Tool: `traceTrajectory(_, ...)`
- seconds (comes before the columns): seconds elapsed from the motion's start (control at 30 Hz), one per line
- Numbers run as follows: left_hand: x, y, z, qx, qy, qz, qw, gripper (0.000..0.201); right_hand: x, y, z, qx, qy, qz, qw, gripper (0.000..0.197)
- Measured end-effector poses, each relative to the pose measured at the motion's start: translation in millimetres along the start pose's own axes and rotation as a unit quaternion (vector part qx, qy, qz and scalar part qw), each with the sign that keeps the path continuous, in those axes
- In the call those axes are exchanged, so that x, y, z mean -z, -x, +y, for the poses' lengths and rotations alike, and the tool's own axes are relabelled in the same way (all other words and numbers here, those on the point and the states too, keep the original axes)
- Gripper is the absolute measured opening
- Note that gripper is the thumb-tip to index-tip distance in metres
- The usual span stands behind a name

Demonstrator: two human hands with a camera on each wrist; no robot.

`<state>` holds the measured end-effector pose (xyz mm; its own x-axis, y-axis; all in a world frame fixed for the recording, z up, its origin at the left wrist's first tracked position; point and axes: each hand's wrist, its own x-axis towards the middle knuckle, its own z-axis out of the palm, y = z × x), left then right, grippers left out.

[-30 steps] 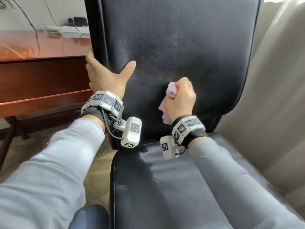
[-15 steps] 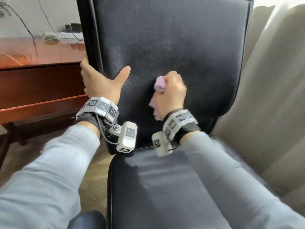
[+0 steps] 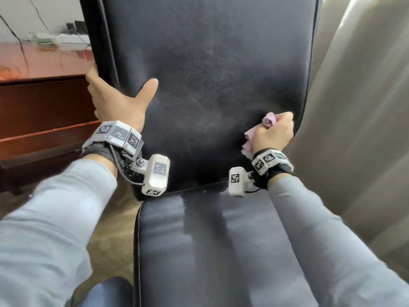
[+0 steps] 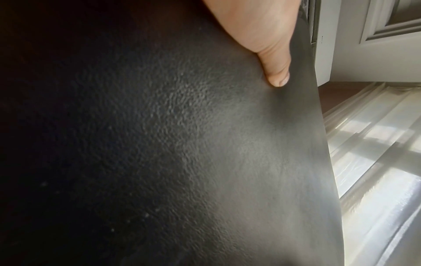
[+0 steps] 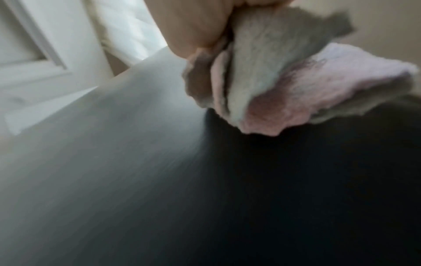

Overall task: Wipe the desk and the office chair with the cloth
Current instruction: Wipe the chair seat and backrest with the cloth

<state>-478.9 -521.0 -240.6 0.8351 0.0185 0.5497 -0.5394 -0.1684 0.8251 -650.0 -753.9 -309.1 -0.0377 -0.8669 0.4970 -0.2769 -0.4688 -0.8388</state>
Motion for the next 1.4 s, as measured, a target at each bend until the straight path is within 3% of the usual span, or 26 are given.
traceTrajectory(0.1, 5, 0, 1, -0.005, -0.003, 0.005, 1.000, 0.108, -31, 79, -23, 0.065, -0.056, -0.112, 0.990, 0.019)
traceTrajectory(0.17, 9, 1, 1, -0.010, -0.008, 0.005, 1.000, 0.108, -34, 103, -20, 0.112, -0.064, -0.157, 0.979, 0.015)
traceTrajectory(0.23, 11, 1, 0, -0.011, -0.012, 0.002, 1.000, 0.107, -20, 72, -6, 0.093, -0.032, -0.136, 0.986, 0.010)
traceTrajectory(0.37, 10, 0, -1, -0.007, -0.009, 0.007, 1.000, 0.109, 16, -19, 29, -0.042, 0.060, -0.018, 0.997, 0.018)
traceTrajectory(0.47, 8, 0, 0, -0.002, -0.010, 0.010, 1.000, 0.110, 7, 1, 17, -0.041, 0.044, -0.021, 0.998, 0.018)
traceTrajectory(0.6, 9, 0, -1, -0.008, -0.006, 0.010, 1.000, 0.108, -35, 95, -21, 0.056, -0.037, -0.159, 0.985, 0.013)
traceTrajectory(0.67, 10, 0, -2, -0.010, -0.004, 0.013, 1.000, 0.108, -38, 109, -21, 0.104, -0.048, -0.188, 0.976, 0.005)
traceTrajectory(0.73, 10, 1, -2, -0.009, -0.003, 0.010, 1.000, 0.109, -27, 78, -8, 0.117, -0.023, -0.148, 0.982, 0.004)
traceTrajectory(0.9, 9, 0, 0, -0.011, -0.002, 0.007, 1.000, 0.109, 17, -21, 4, 0.016, 0.080, -0.007, 0.997, 0.016)
traceTrajectory(1.0, 8, 1, 1, -0.008, -0.008, 0.006, 1.000, 0.110, -1, 20, -9, 0.049, 0.084, -0.070, 0.993, 0.012)
traceTrajectory(1.07, 10, 2, 0, -0.003, -0.005, 0.004, 1.000, 0.112, -18, 79, -20, 0.137, 0.048, -0.216, 0.966, 0.007)
traceTrajectory(1.17, 13, 2, 0, -0.006, 0.004, 0.003, 1.000, 0.113, -20, 122, -26, 0.248, 0.124, -0.427, 0.861, 0.008)
traceTrajectory(1.23, 13, 1, 0, -0.011, 0.011, -0.004, 1.000, 0.113, -6, 100, -28, 0.272, 0.224, -0.463, 0.813, 0.017)
traceTrajectory(1.3, 12, 0, -1, -0.007, 0.004, 0.000, 1.000, 0.114, 11, 71, -26, 0.292, 0.331, -0.451, 0.776, 0.022)
traceTrajectory(1.4, 8, -1, -3, 0.005, -0.007, 0.000, 1.000, 0.116, 27, 59, -22, 0.309, 0.403, -0.415, 0.755, 0.013)
